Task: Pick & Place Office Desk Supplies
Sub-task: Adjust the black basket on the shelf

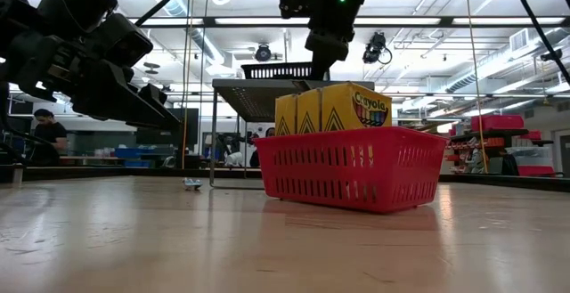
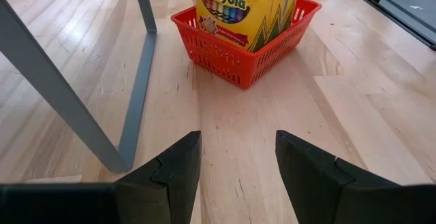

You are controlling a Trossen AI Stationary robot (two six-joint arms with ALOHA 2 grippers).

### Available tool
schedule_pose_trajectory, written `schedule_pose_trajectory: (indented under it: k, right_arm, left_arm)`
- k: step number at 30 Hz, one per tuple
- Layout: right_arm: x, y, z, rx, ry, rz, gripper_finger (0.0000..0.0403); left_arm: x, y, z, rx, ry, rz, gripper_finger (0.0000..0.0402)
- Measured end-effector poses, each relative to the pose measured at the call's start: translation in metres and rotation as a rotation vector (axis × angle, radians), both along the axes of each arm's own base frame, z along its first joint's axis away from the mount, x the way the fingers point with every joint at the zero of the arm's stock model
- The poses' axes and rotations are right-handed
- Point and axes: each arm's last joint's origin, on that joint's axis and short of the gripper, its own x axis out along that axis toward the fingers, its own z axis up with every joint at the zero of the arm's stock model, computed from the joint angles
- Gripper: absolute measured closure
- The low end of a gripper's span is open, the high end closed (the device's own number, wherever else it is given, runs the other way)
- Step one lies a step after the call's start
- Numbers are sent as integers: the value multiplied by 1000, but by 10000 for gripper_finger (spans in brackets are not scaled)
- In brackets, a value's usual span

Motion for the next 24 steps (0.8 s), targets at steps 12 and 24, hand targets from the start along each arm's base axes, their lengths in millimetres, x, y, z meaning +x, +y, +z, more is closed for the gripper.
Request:
schedule_pose_trajectory:
  k: [12, 24]
  right_arm:
    - [-3, -11, 0, -32, -2, -69, 403]
    - [-7, -14, -1, -15, 5, -120, 403]
  left_arm:
    - [0, 0, 0, -1, 1, -1, 208]
    - [0, 0, 0, -3, 2, -8, 208]
